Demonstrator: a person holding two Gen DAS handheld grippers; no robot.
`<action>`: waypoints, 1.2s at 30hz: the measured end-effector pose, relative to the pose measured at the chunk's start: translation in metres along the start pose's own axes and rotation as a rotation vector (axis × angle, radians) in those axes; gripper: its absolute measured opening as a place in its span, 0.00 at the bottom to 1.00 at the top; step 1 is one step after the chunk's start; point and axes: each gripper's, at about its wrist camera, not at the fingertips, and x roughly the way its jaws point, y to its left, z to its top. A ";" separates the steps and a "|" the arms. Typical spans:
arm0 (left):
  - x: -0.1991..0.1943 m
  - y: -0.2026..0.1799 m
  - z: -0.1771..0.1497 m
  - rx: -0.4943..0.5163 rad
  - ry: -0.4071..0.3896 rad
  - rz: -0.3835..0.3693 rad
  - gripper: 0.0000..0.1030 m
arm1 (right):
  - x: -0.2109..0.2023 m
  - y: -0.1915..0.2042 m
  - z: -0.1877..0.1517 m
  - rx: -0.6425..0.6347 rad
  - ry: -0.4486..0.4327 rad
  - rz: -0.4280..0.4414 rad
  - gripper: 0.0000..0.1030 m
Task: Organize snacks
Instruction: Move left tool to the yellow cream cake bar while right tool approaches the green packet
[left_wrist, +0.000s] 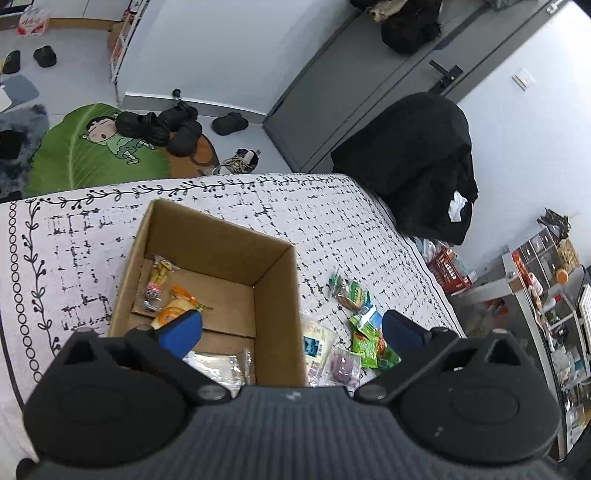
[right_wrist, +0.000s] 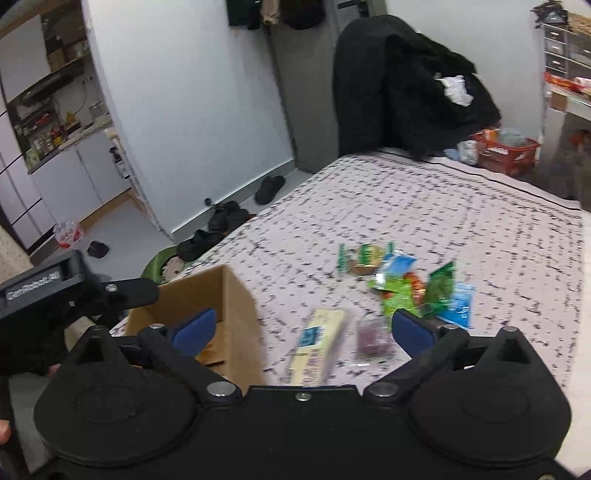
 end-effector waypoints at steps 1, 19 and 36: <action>0.000 -0.003 -0.001 0.008 -0.003 -0.003 1.00 | 0.000 -0.006 0.000 0.009 -0.001 -0.003 1.00; 0.022 -0.069 -0.032 0.168 0.062 0.031 1.00 | 0.005 -0.088 -0.012 0.121 0.008 -0.004 1.00; 0.058 -0.106 -0.058 0.269 0.054 0.040 0.85 | 0.035 -0.139 -0.030 0.171 0.035 0.014 0.85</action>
